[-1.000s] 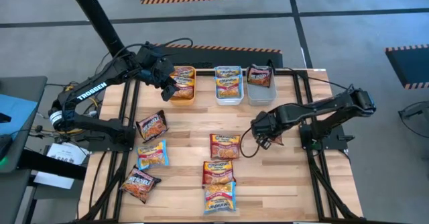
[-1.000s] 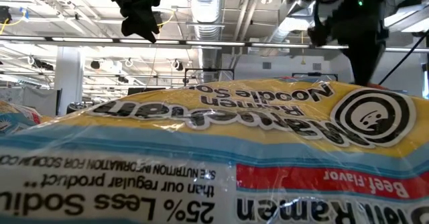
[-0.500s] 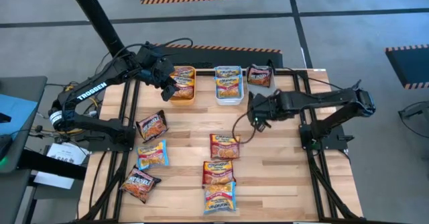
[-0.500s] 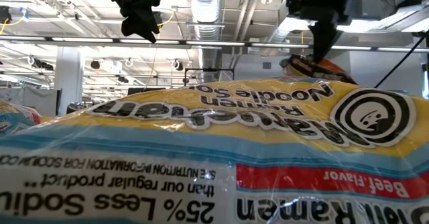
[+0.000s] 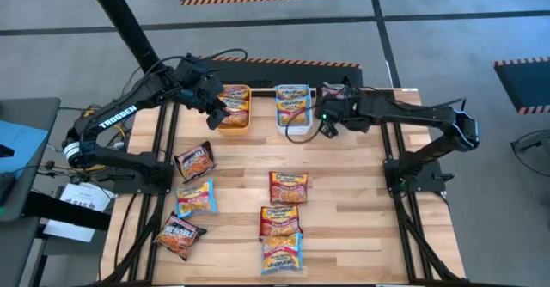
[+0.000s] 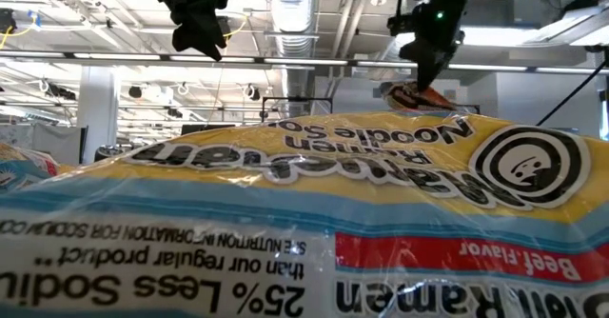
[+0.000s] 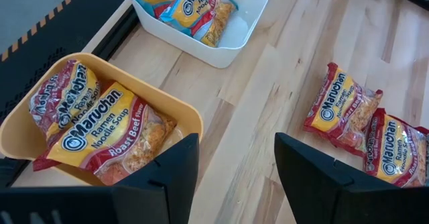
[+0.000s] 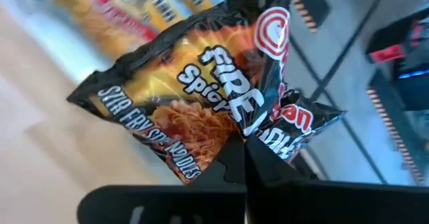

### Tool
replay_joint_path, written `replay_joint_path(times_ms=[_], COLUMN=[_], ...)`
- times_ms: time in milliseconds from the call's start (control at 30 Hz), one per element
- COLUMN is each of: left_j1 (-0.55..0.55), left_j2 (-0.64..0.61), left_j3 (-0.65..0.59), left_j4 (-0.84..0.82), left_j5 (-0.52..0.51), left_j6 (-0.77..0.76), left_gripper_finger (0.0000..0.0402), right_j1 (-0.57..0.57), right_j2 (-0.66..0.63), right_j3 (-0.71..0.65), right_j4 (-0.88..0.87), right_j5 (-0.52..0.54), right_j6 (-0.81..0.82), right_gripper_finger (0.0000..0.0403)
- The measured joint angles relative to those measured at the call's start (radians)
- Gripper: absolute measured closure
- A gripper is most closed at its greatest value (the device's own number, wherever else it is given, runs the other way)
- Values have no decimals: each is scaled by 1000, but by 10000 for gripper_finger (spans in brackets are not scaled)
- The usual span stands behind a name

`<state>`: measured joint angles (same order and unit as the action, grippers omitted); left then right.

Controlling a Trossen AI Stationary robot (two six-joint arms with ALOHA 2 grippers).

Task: Sort Maruchan noodles
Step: Put the black noodle pack into the gray bin

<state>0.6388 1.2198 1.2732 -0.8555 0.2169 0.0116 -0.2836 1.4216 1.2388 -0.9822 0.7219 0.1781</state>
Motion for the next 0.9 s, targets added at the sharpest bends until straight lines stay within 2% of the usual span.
replay_joint_path(times_ms=[167,333,433,667,900], left_j1=[0,0,0,0,0], left_j2=[0,0,0,0,0], left_j3=[0,0,0,0,0], left_j4=[0,0,0,0,0], left_j5=[0,0,1,2,1], left_j6=[-1,-3,-13,-13,-13], left_gripper_finger=[220,220,220,220,220], right_j1=[-51,-97,-122,-164,-185], right_j2=[15,89,157,290,353], right_j3=[0,0,0,0,2], right_j4=[32,52,53,76,95], right_j5=[71,79,116,119,114], right_j6=[-84,-154,-154,-126,-126], right_gripper_finger=[400,400,400,400,400])
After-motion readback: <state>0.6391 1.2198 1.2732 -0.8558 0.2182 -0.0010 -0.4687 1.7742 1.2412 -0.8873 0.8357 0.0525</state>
